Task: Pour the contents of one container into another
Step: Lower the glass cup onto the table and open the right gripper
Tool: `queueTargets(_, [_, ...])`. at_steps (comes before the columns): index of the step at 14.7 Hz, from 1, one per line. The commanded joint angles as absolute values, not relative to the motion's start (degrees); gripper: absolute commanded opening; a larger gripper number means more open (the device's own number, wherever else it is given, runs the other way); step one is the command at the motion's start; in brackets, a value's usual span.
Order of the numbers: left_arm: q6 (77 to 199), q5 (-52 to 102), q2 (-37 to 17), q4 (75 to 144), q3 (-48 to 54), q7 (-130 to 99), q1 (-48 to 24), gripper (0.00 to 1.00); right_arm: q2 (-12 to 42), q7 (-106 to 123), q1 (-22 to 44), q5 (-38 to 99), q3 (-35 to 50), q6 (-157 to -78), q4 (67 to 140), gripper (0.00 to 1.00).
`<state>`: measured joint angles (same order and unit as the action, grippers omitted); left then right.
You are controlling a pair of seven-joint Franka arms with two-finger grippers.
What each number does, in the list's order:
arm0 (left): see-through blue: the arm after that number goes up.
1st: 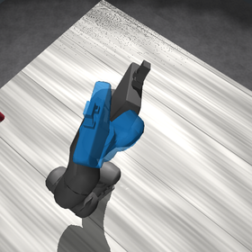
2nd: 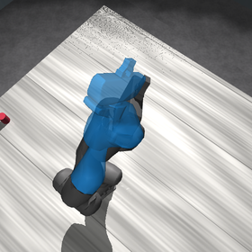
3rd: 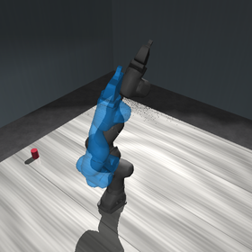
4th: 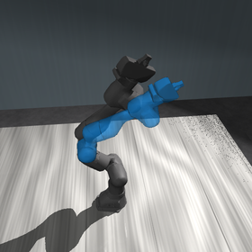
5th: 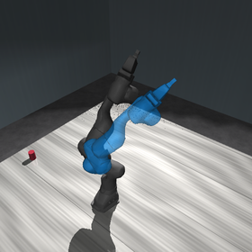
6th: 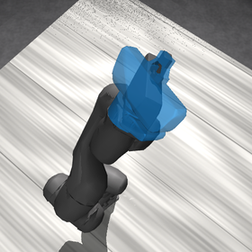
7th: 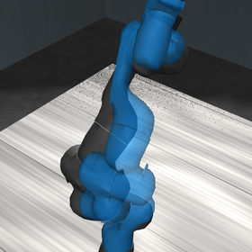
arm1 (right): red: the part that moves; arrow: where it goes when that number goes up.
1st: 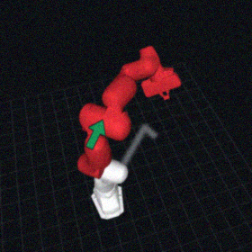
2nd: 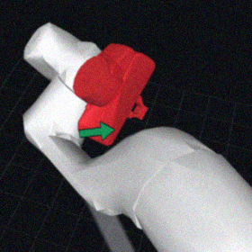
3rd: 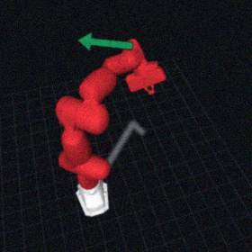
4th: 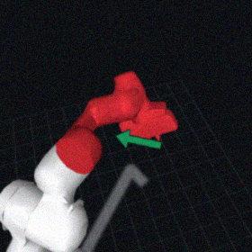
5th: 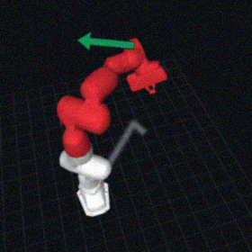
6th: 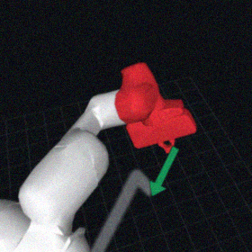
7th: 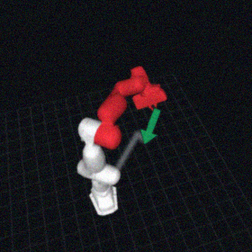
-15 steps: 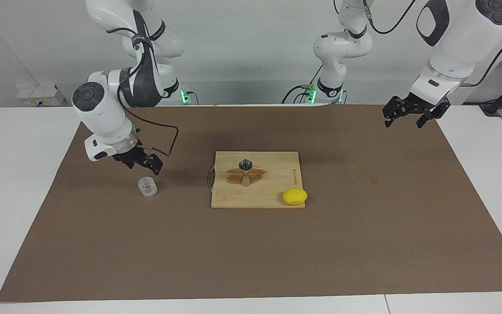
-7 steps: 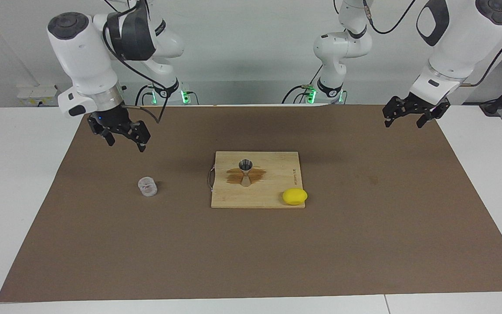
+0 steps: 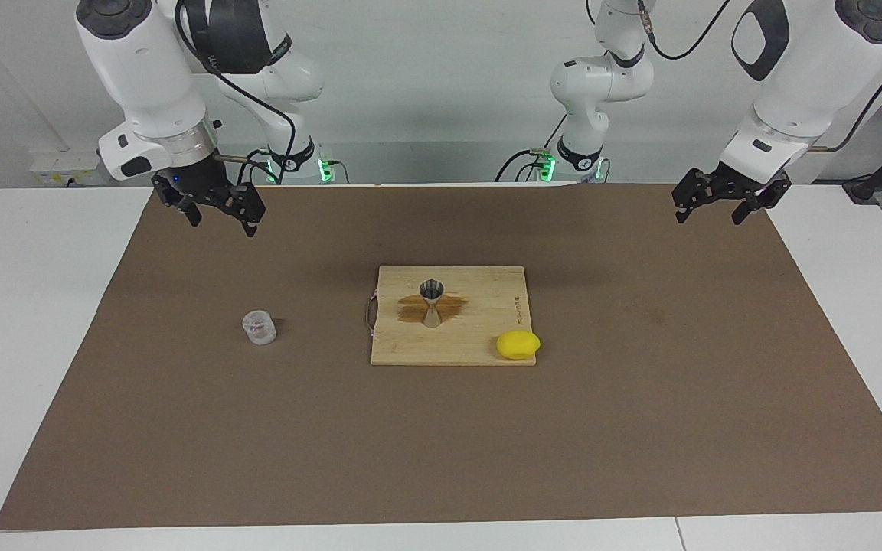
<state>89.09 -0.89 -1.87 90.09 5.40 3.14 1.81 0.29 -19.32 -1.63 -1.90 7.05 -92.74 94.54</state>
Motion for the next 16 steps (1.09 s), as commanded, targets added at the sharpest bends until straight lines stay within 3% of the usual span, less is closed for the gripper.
queueTargets(1, [88.24,-2.02,-1.05,90.44,5.27,2.81,1.58,1.00,-0.09,-17.40,-2.20,-0.44,7.30,-92.02,94.13,1.00])
queueTargets(16, [88.15,-2.02,-1.05,90.44,5.27,2.81,1.67,1.00,-2.37,-9.14,-2.72,1.30,6.86,-89.21,94.13,1.00])
